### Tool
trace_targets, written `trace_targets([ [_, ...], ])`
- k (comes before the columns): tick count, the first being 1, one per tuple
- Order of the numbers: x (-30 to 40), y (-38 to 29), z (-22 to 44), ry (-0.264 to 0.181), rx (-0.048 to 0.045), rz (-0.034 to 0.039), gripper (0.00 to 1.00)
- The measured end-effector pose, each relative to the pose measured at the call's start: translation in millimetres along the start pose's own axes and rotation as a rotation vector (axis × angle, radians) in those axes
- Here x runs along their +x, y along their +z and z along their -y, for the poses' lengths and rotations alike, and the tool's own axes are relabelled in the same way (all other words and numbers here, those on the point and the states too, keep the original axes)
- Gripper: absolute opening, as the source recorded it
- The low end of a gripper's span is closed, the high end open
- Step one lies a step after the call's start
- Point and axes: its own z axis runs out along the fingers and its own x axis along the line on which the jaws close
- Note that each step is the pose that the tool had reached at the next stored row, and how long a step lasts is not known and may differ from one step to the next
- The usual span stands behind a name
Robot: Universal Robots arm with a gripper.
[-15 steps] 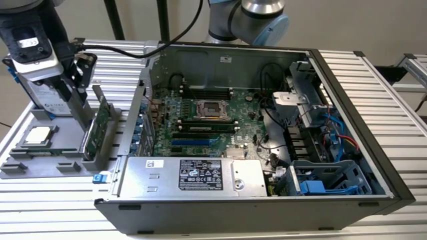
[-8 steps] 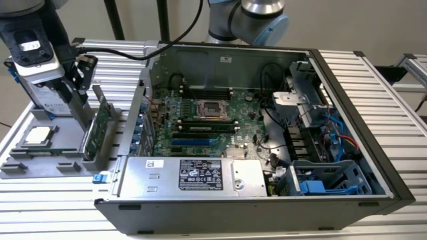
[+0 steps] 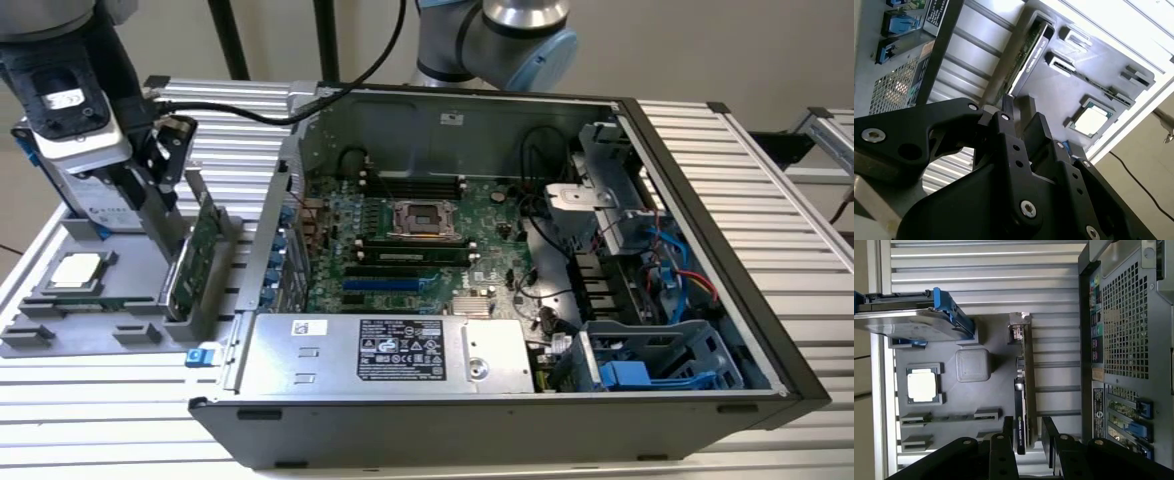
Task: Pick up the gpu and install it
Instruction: 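Pick up the gpu and move the gpu toward the slot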
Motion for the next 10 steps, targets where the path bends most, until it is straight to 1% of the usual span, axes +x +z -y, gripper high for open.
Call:
trace_targets([
  [10, 0.1, 6.2, 1.1, 0.0, -0.0001, 0.0001, 1.0],
])
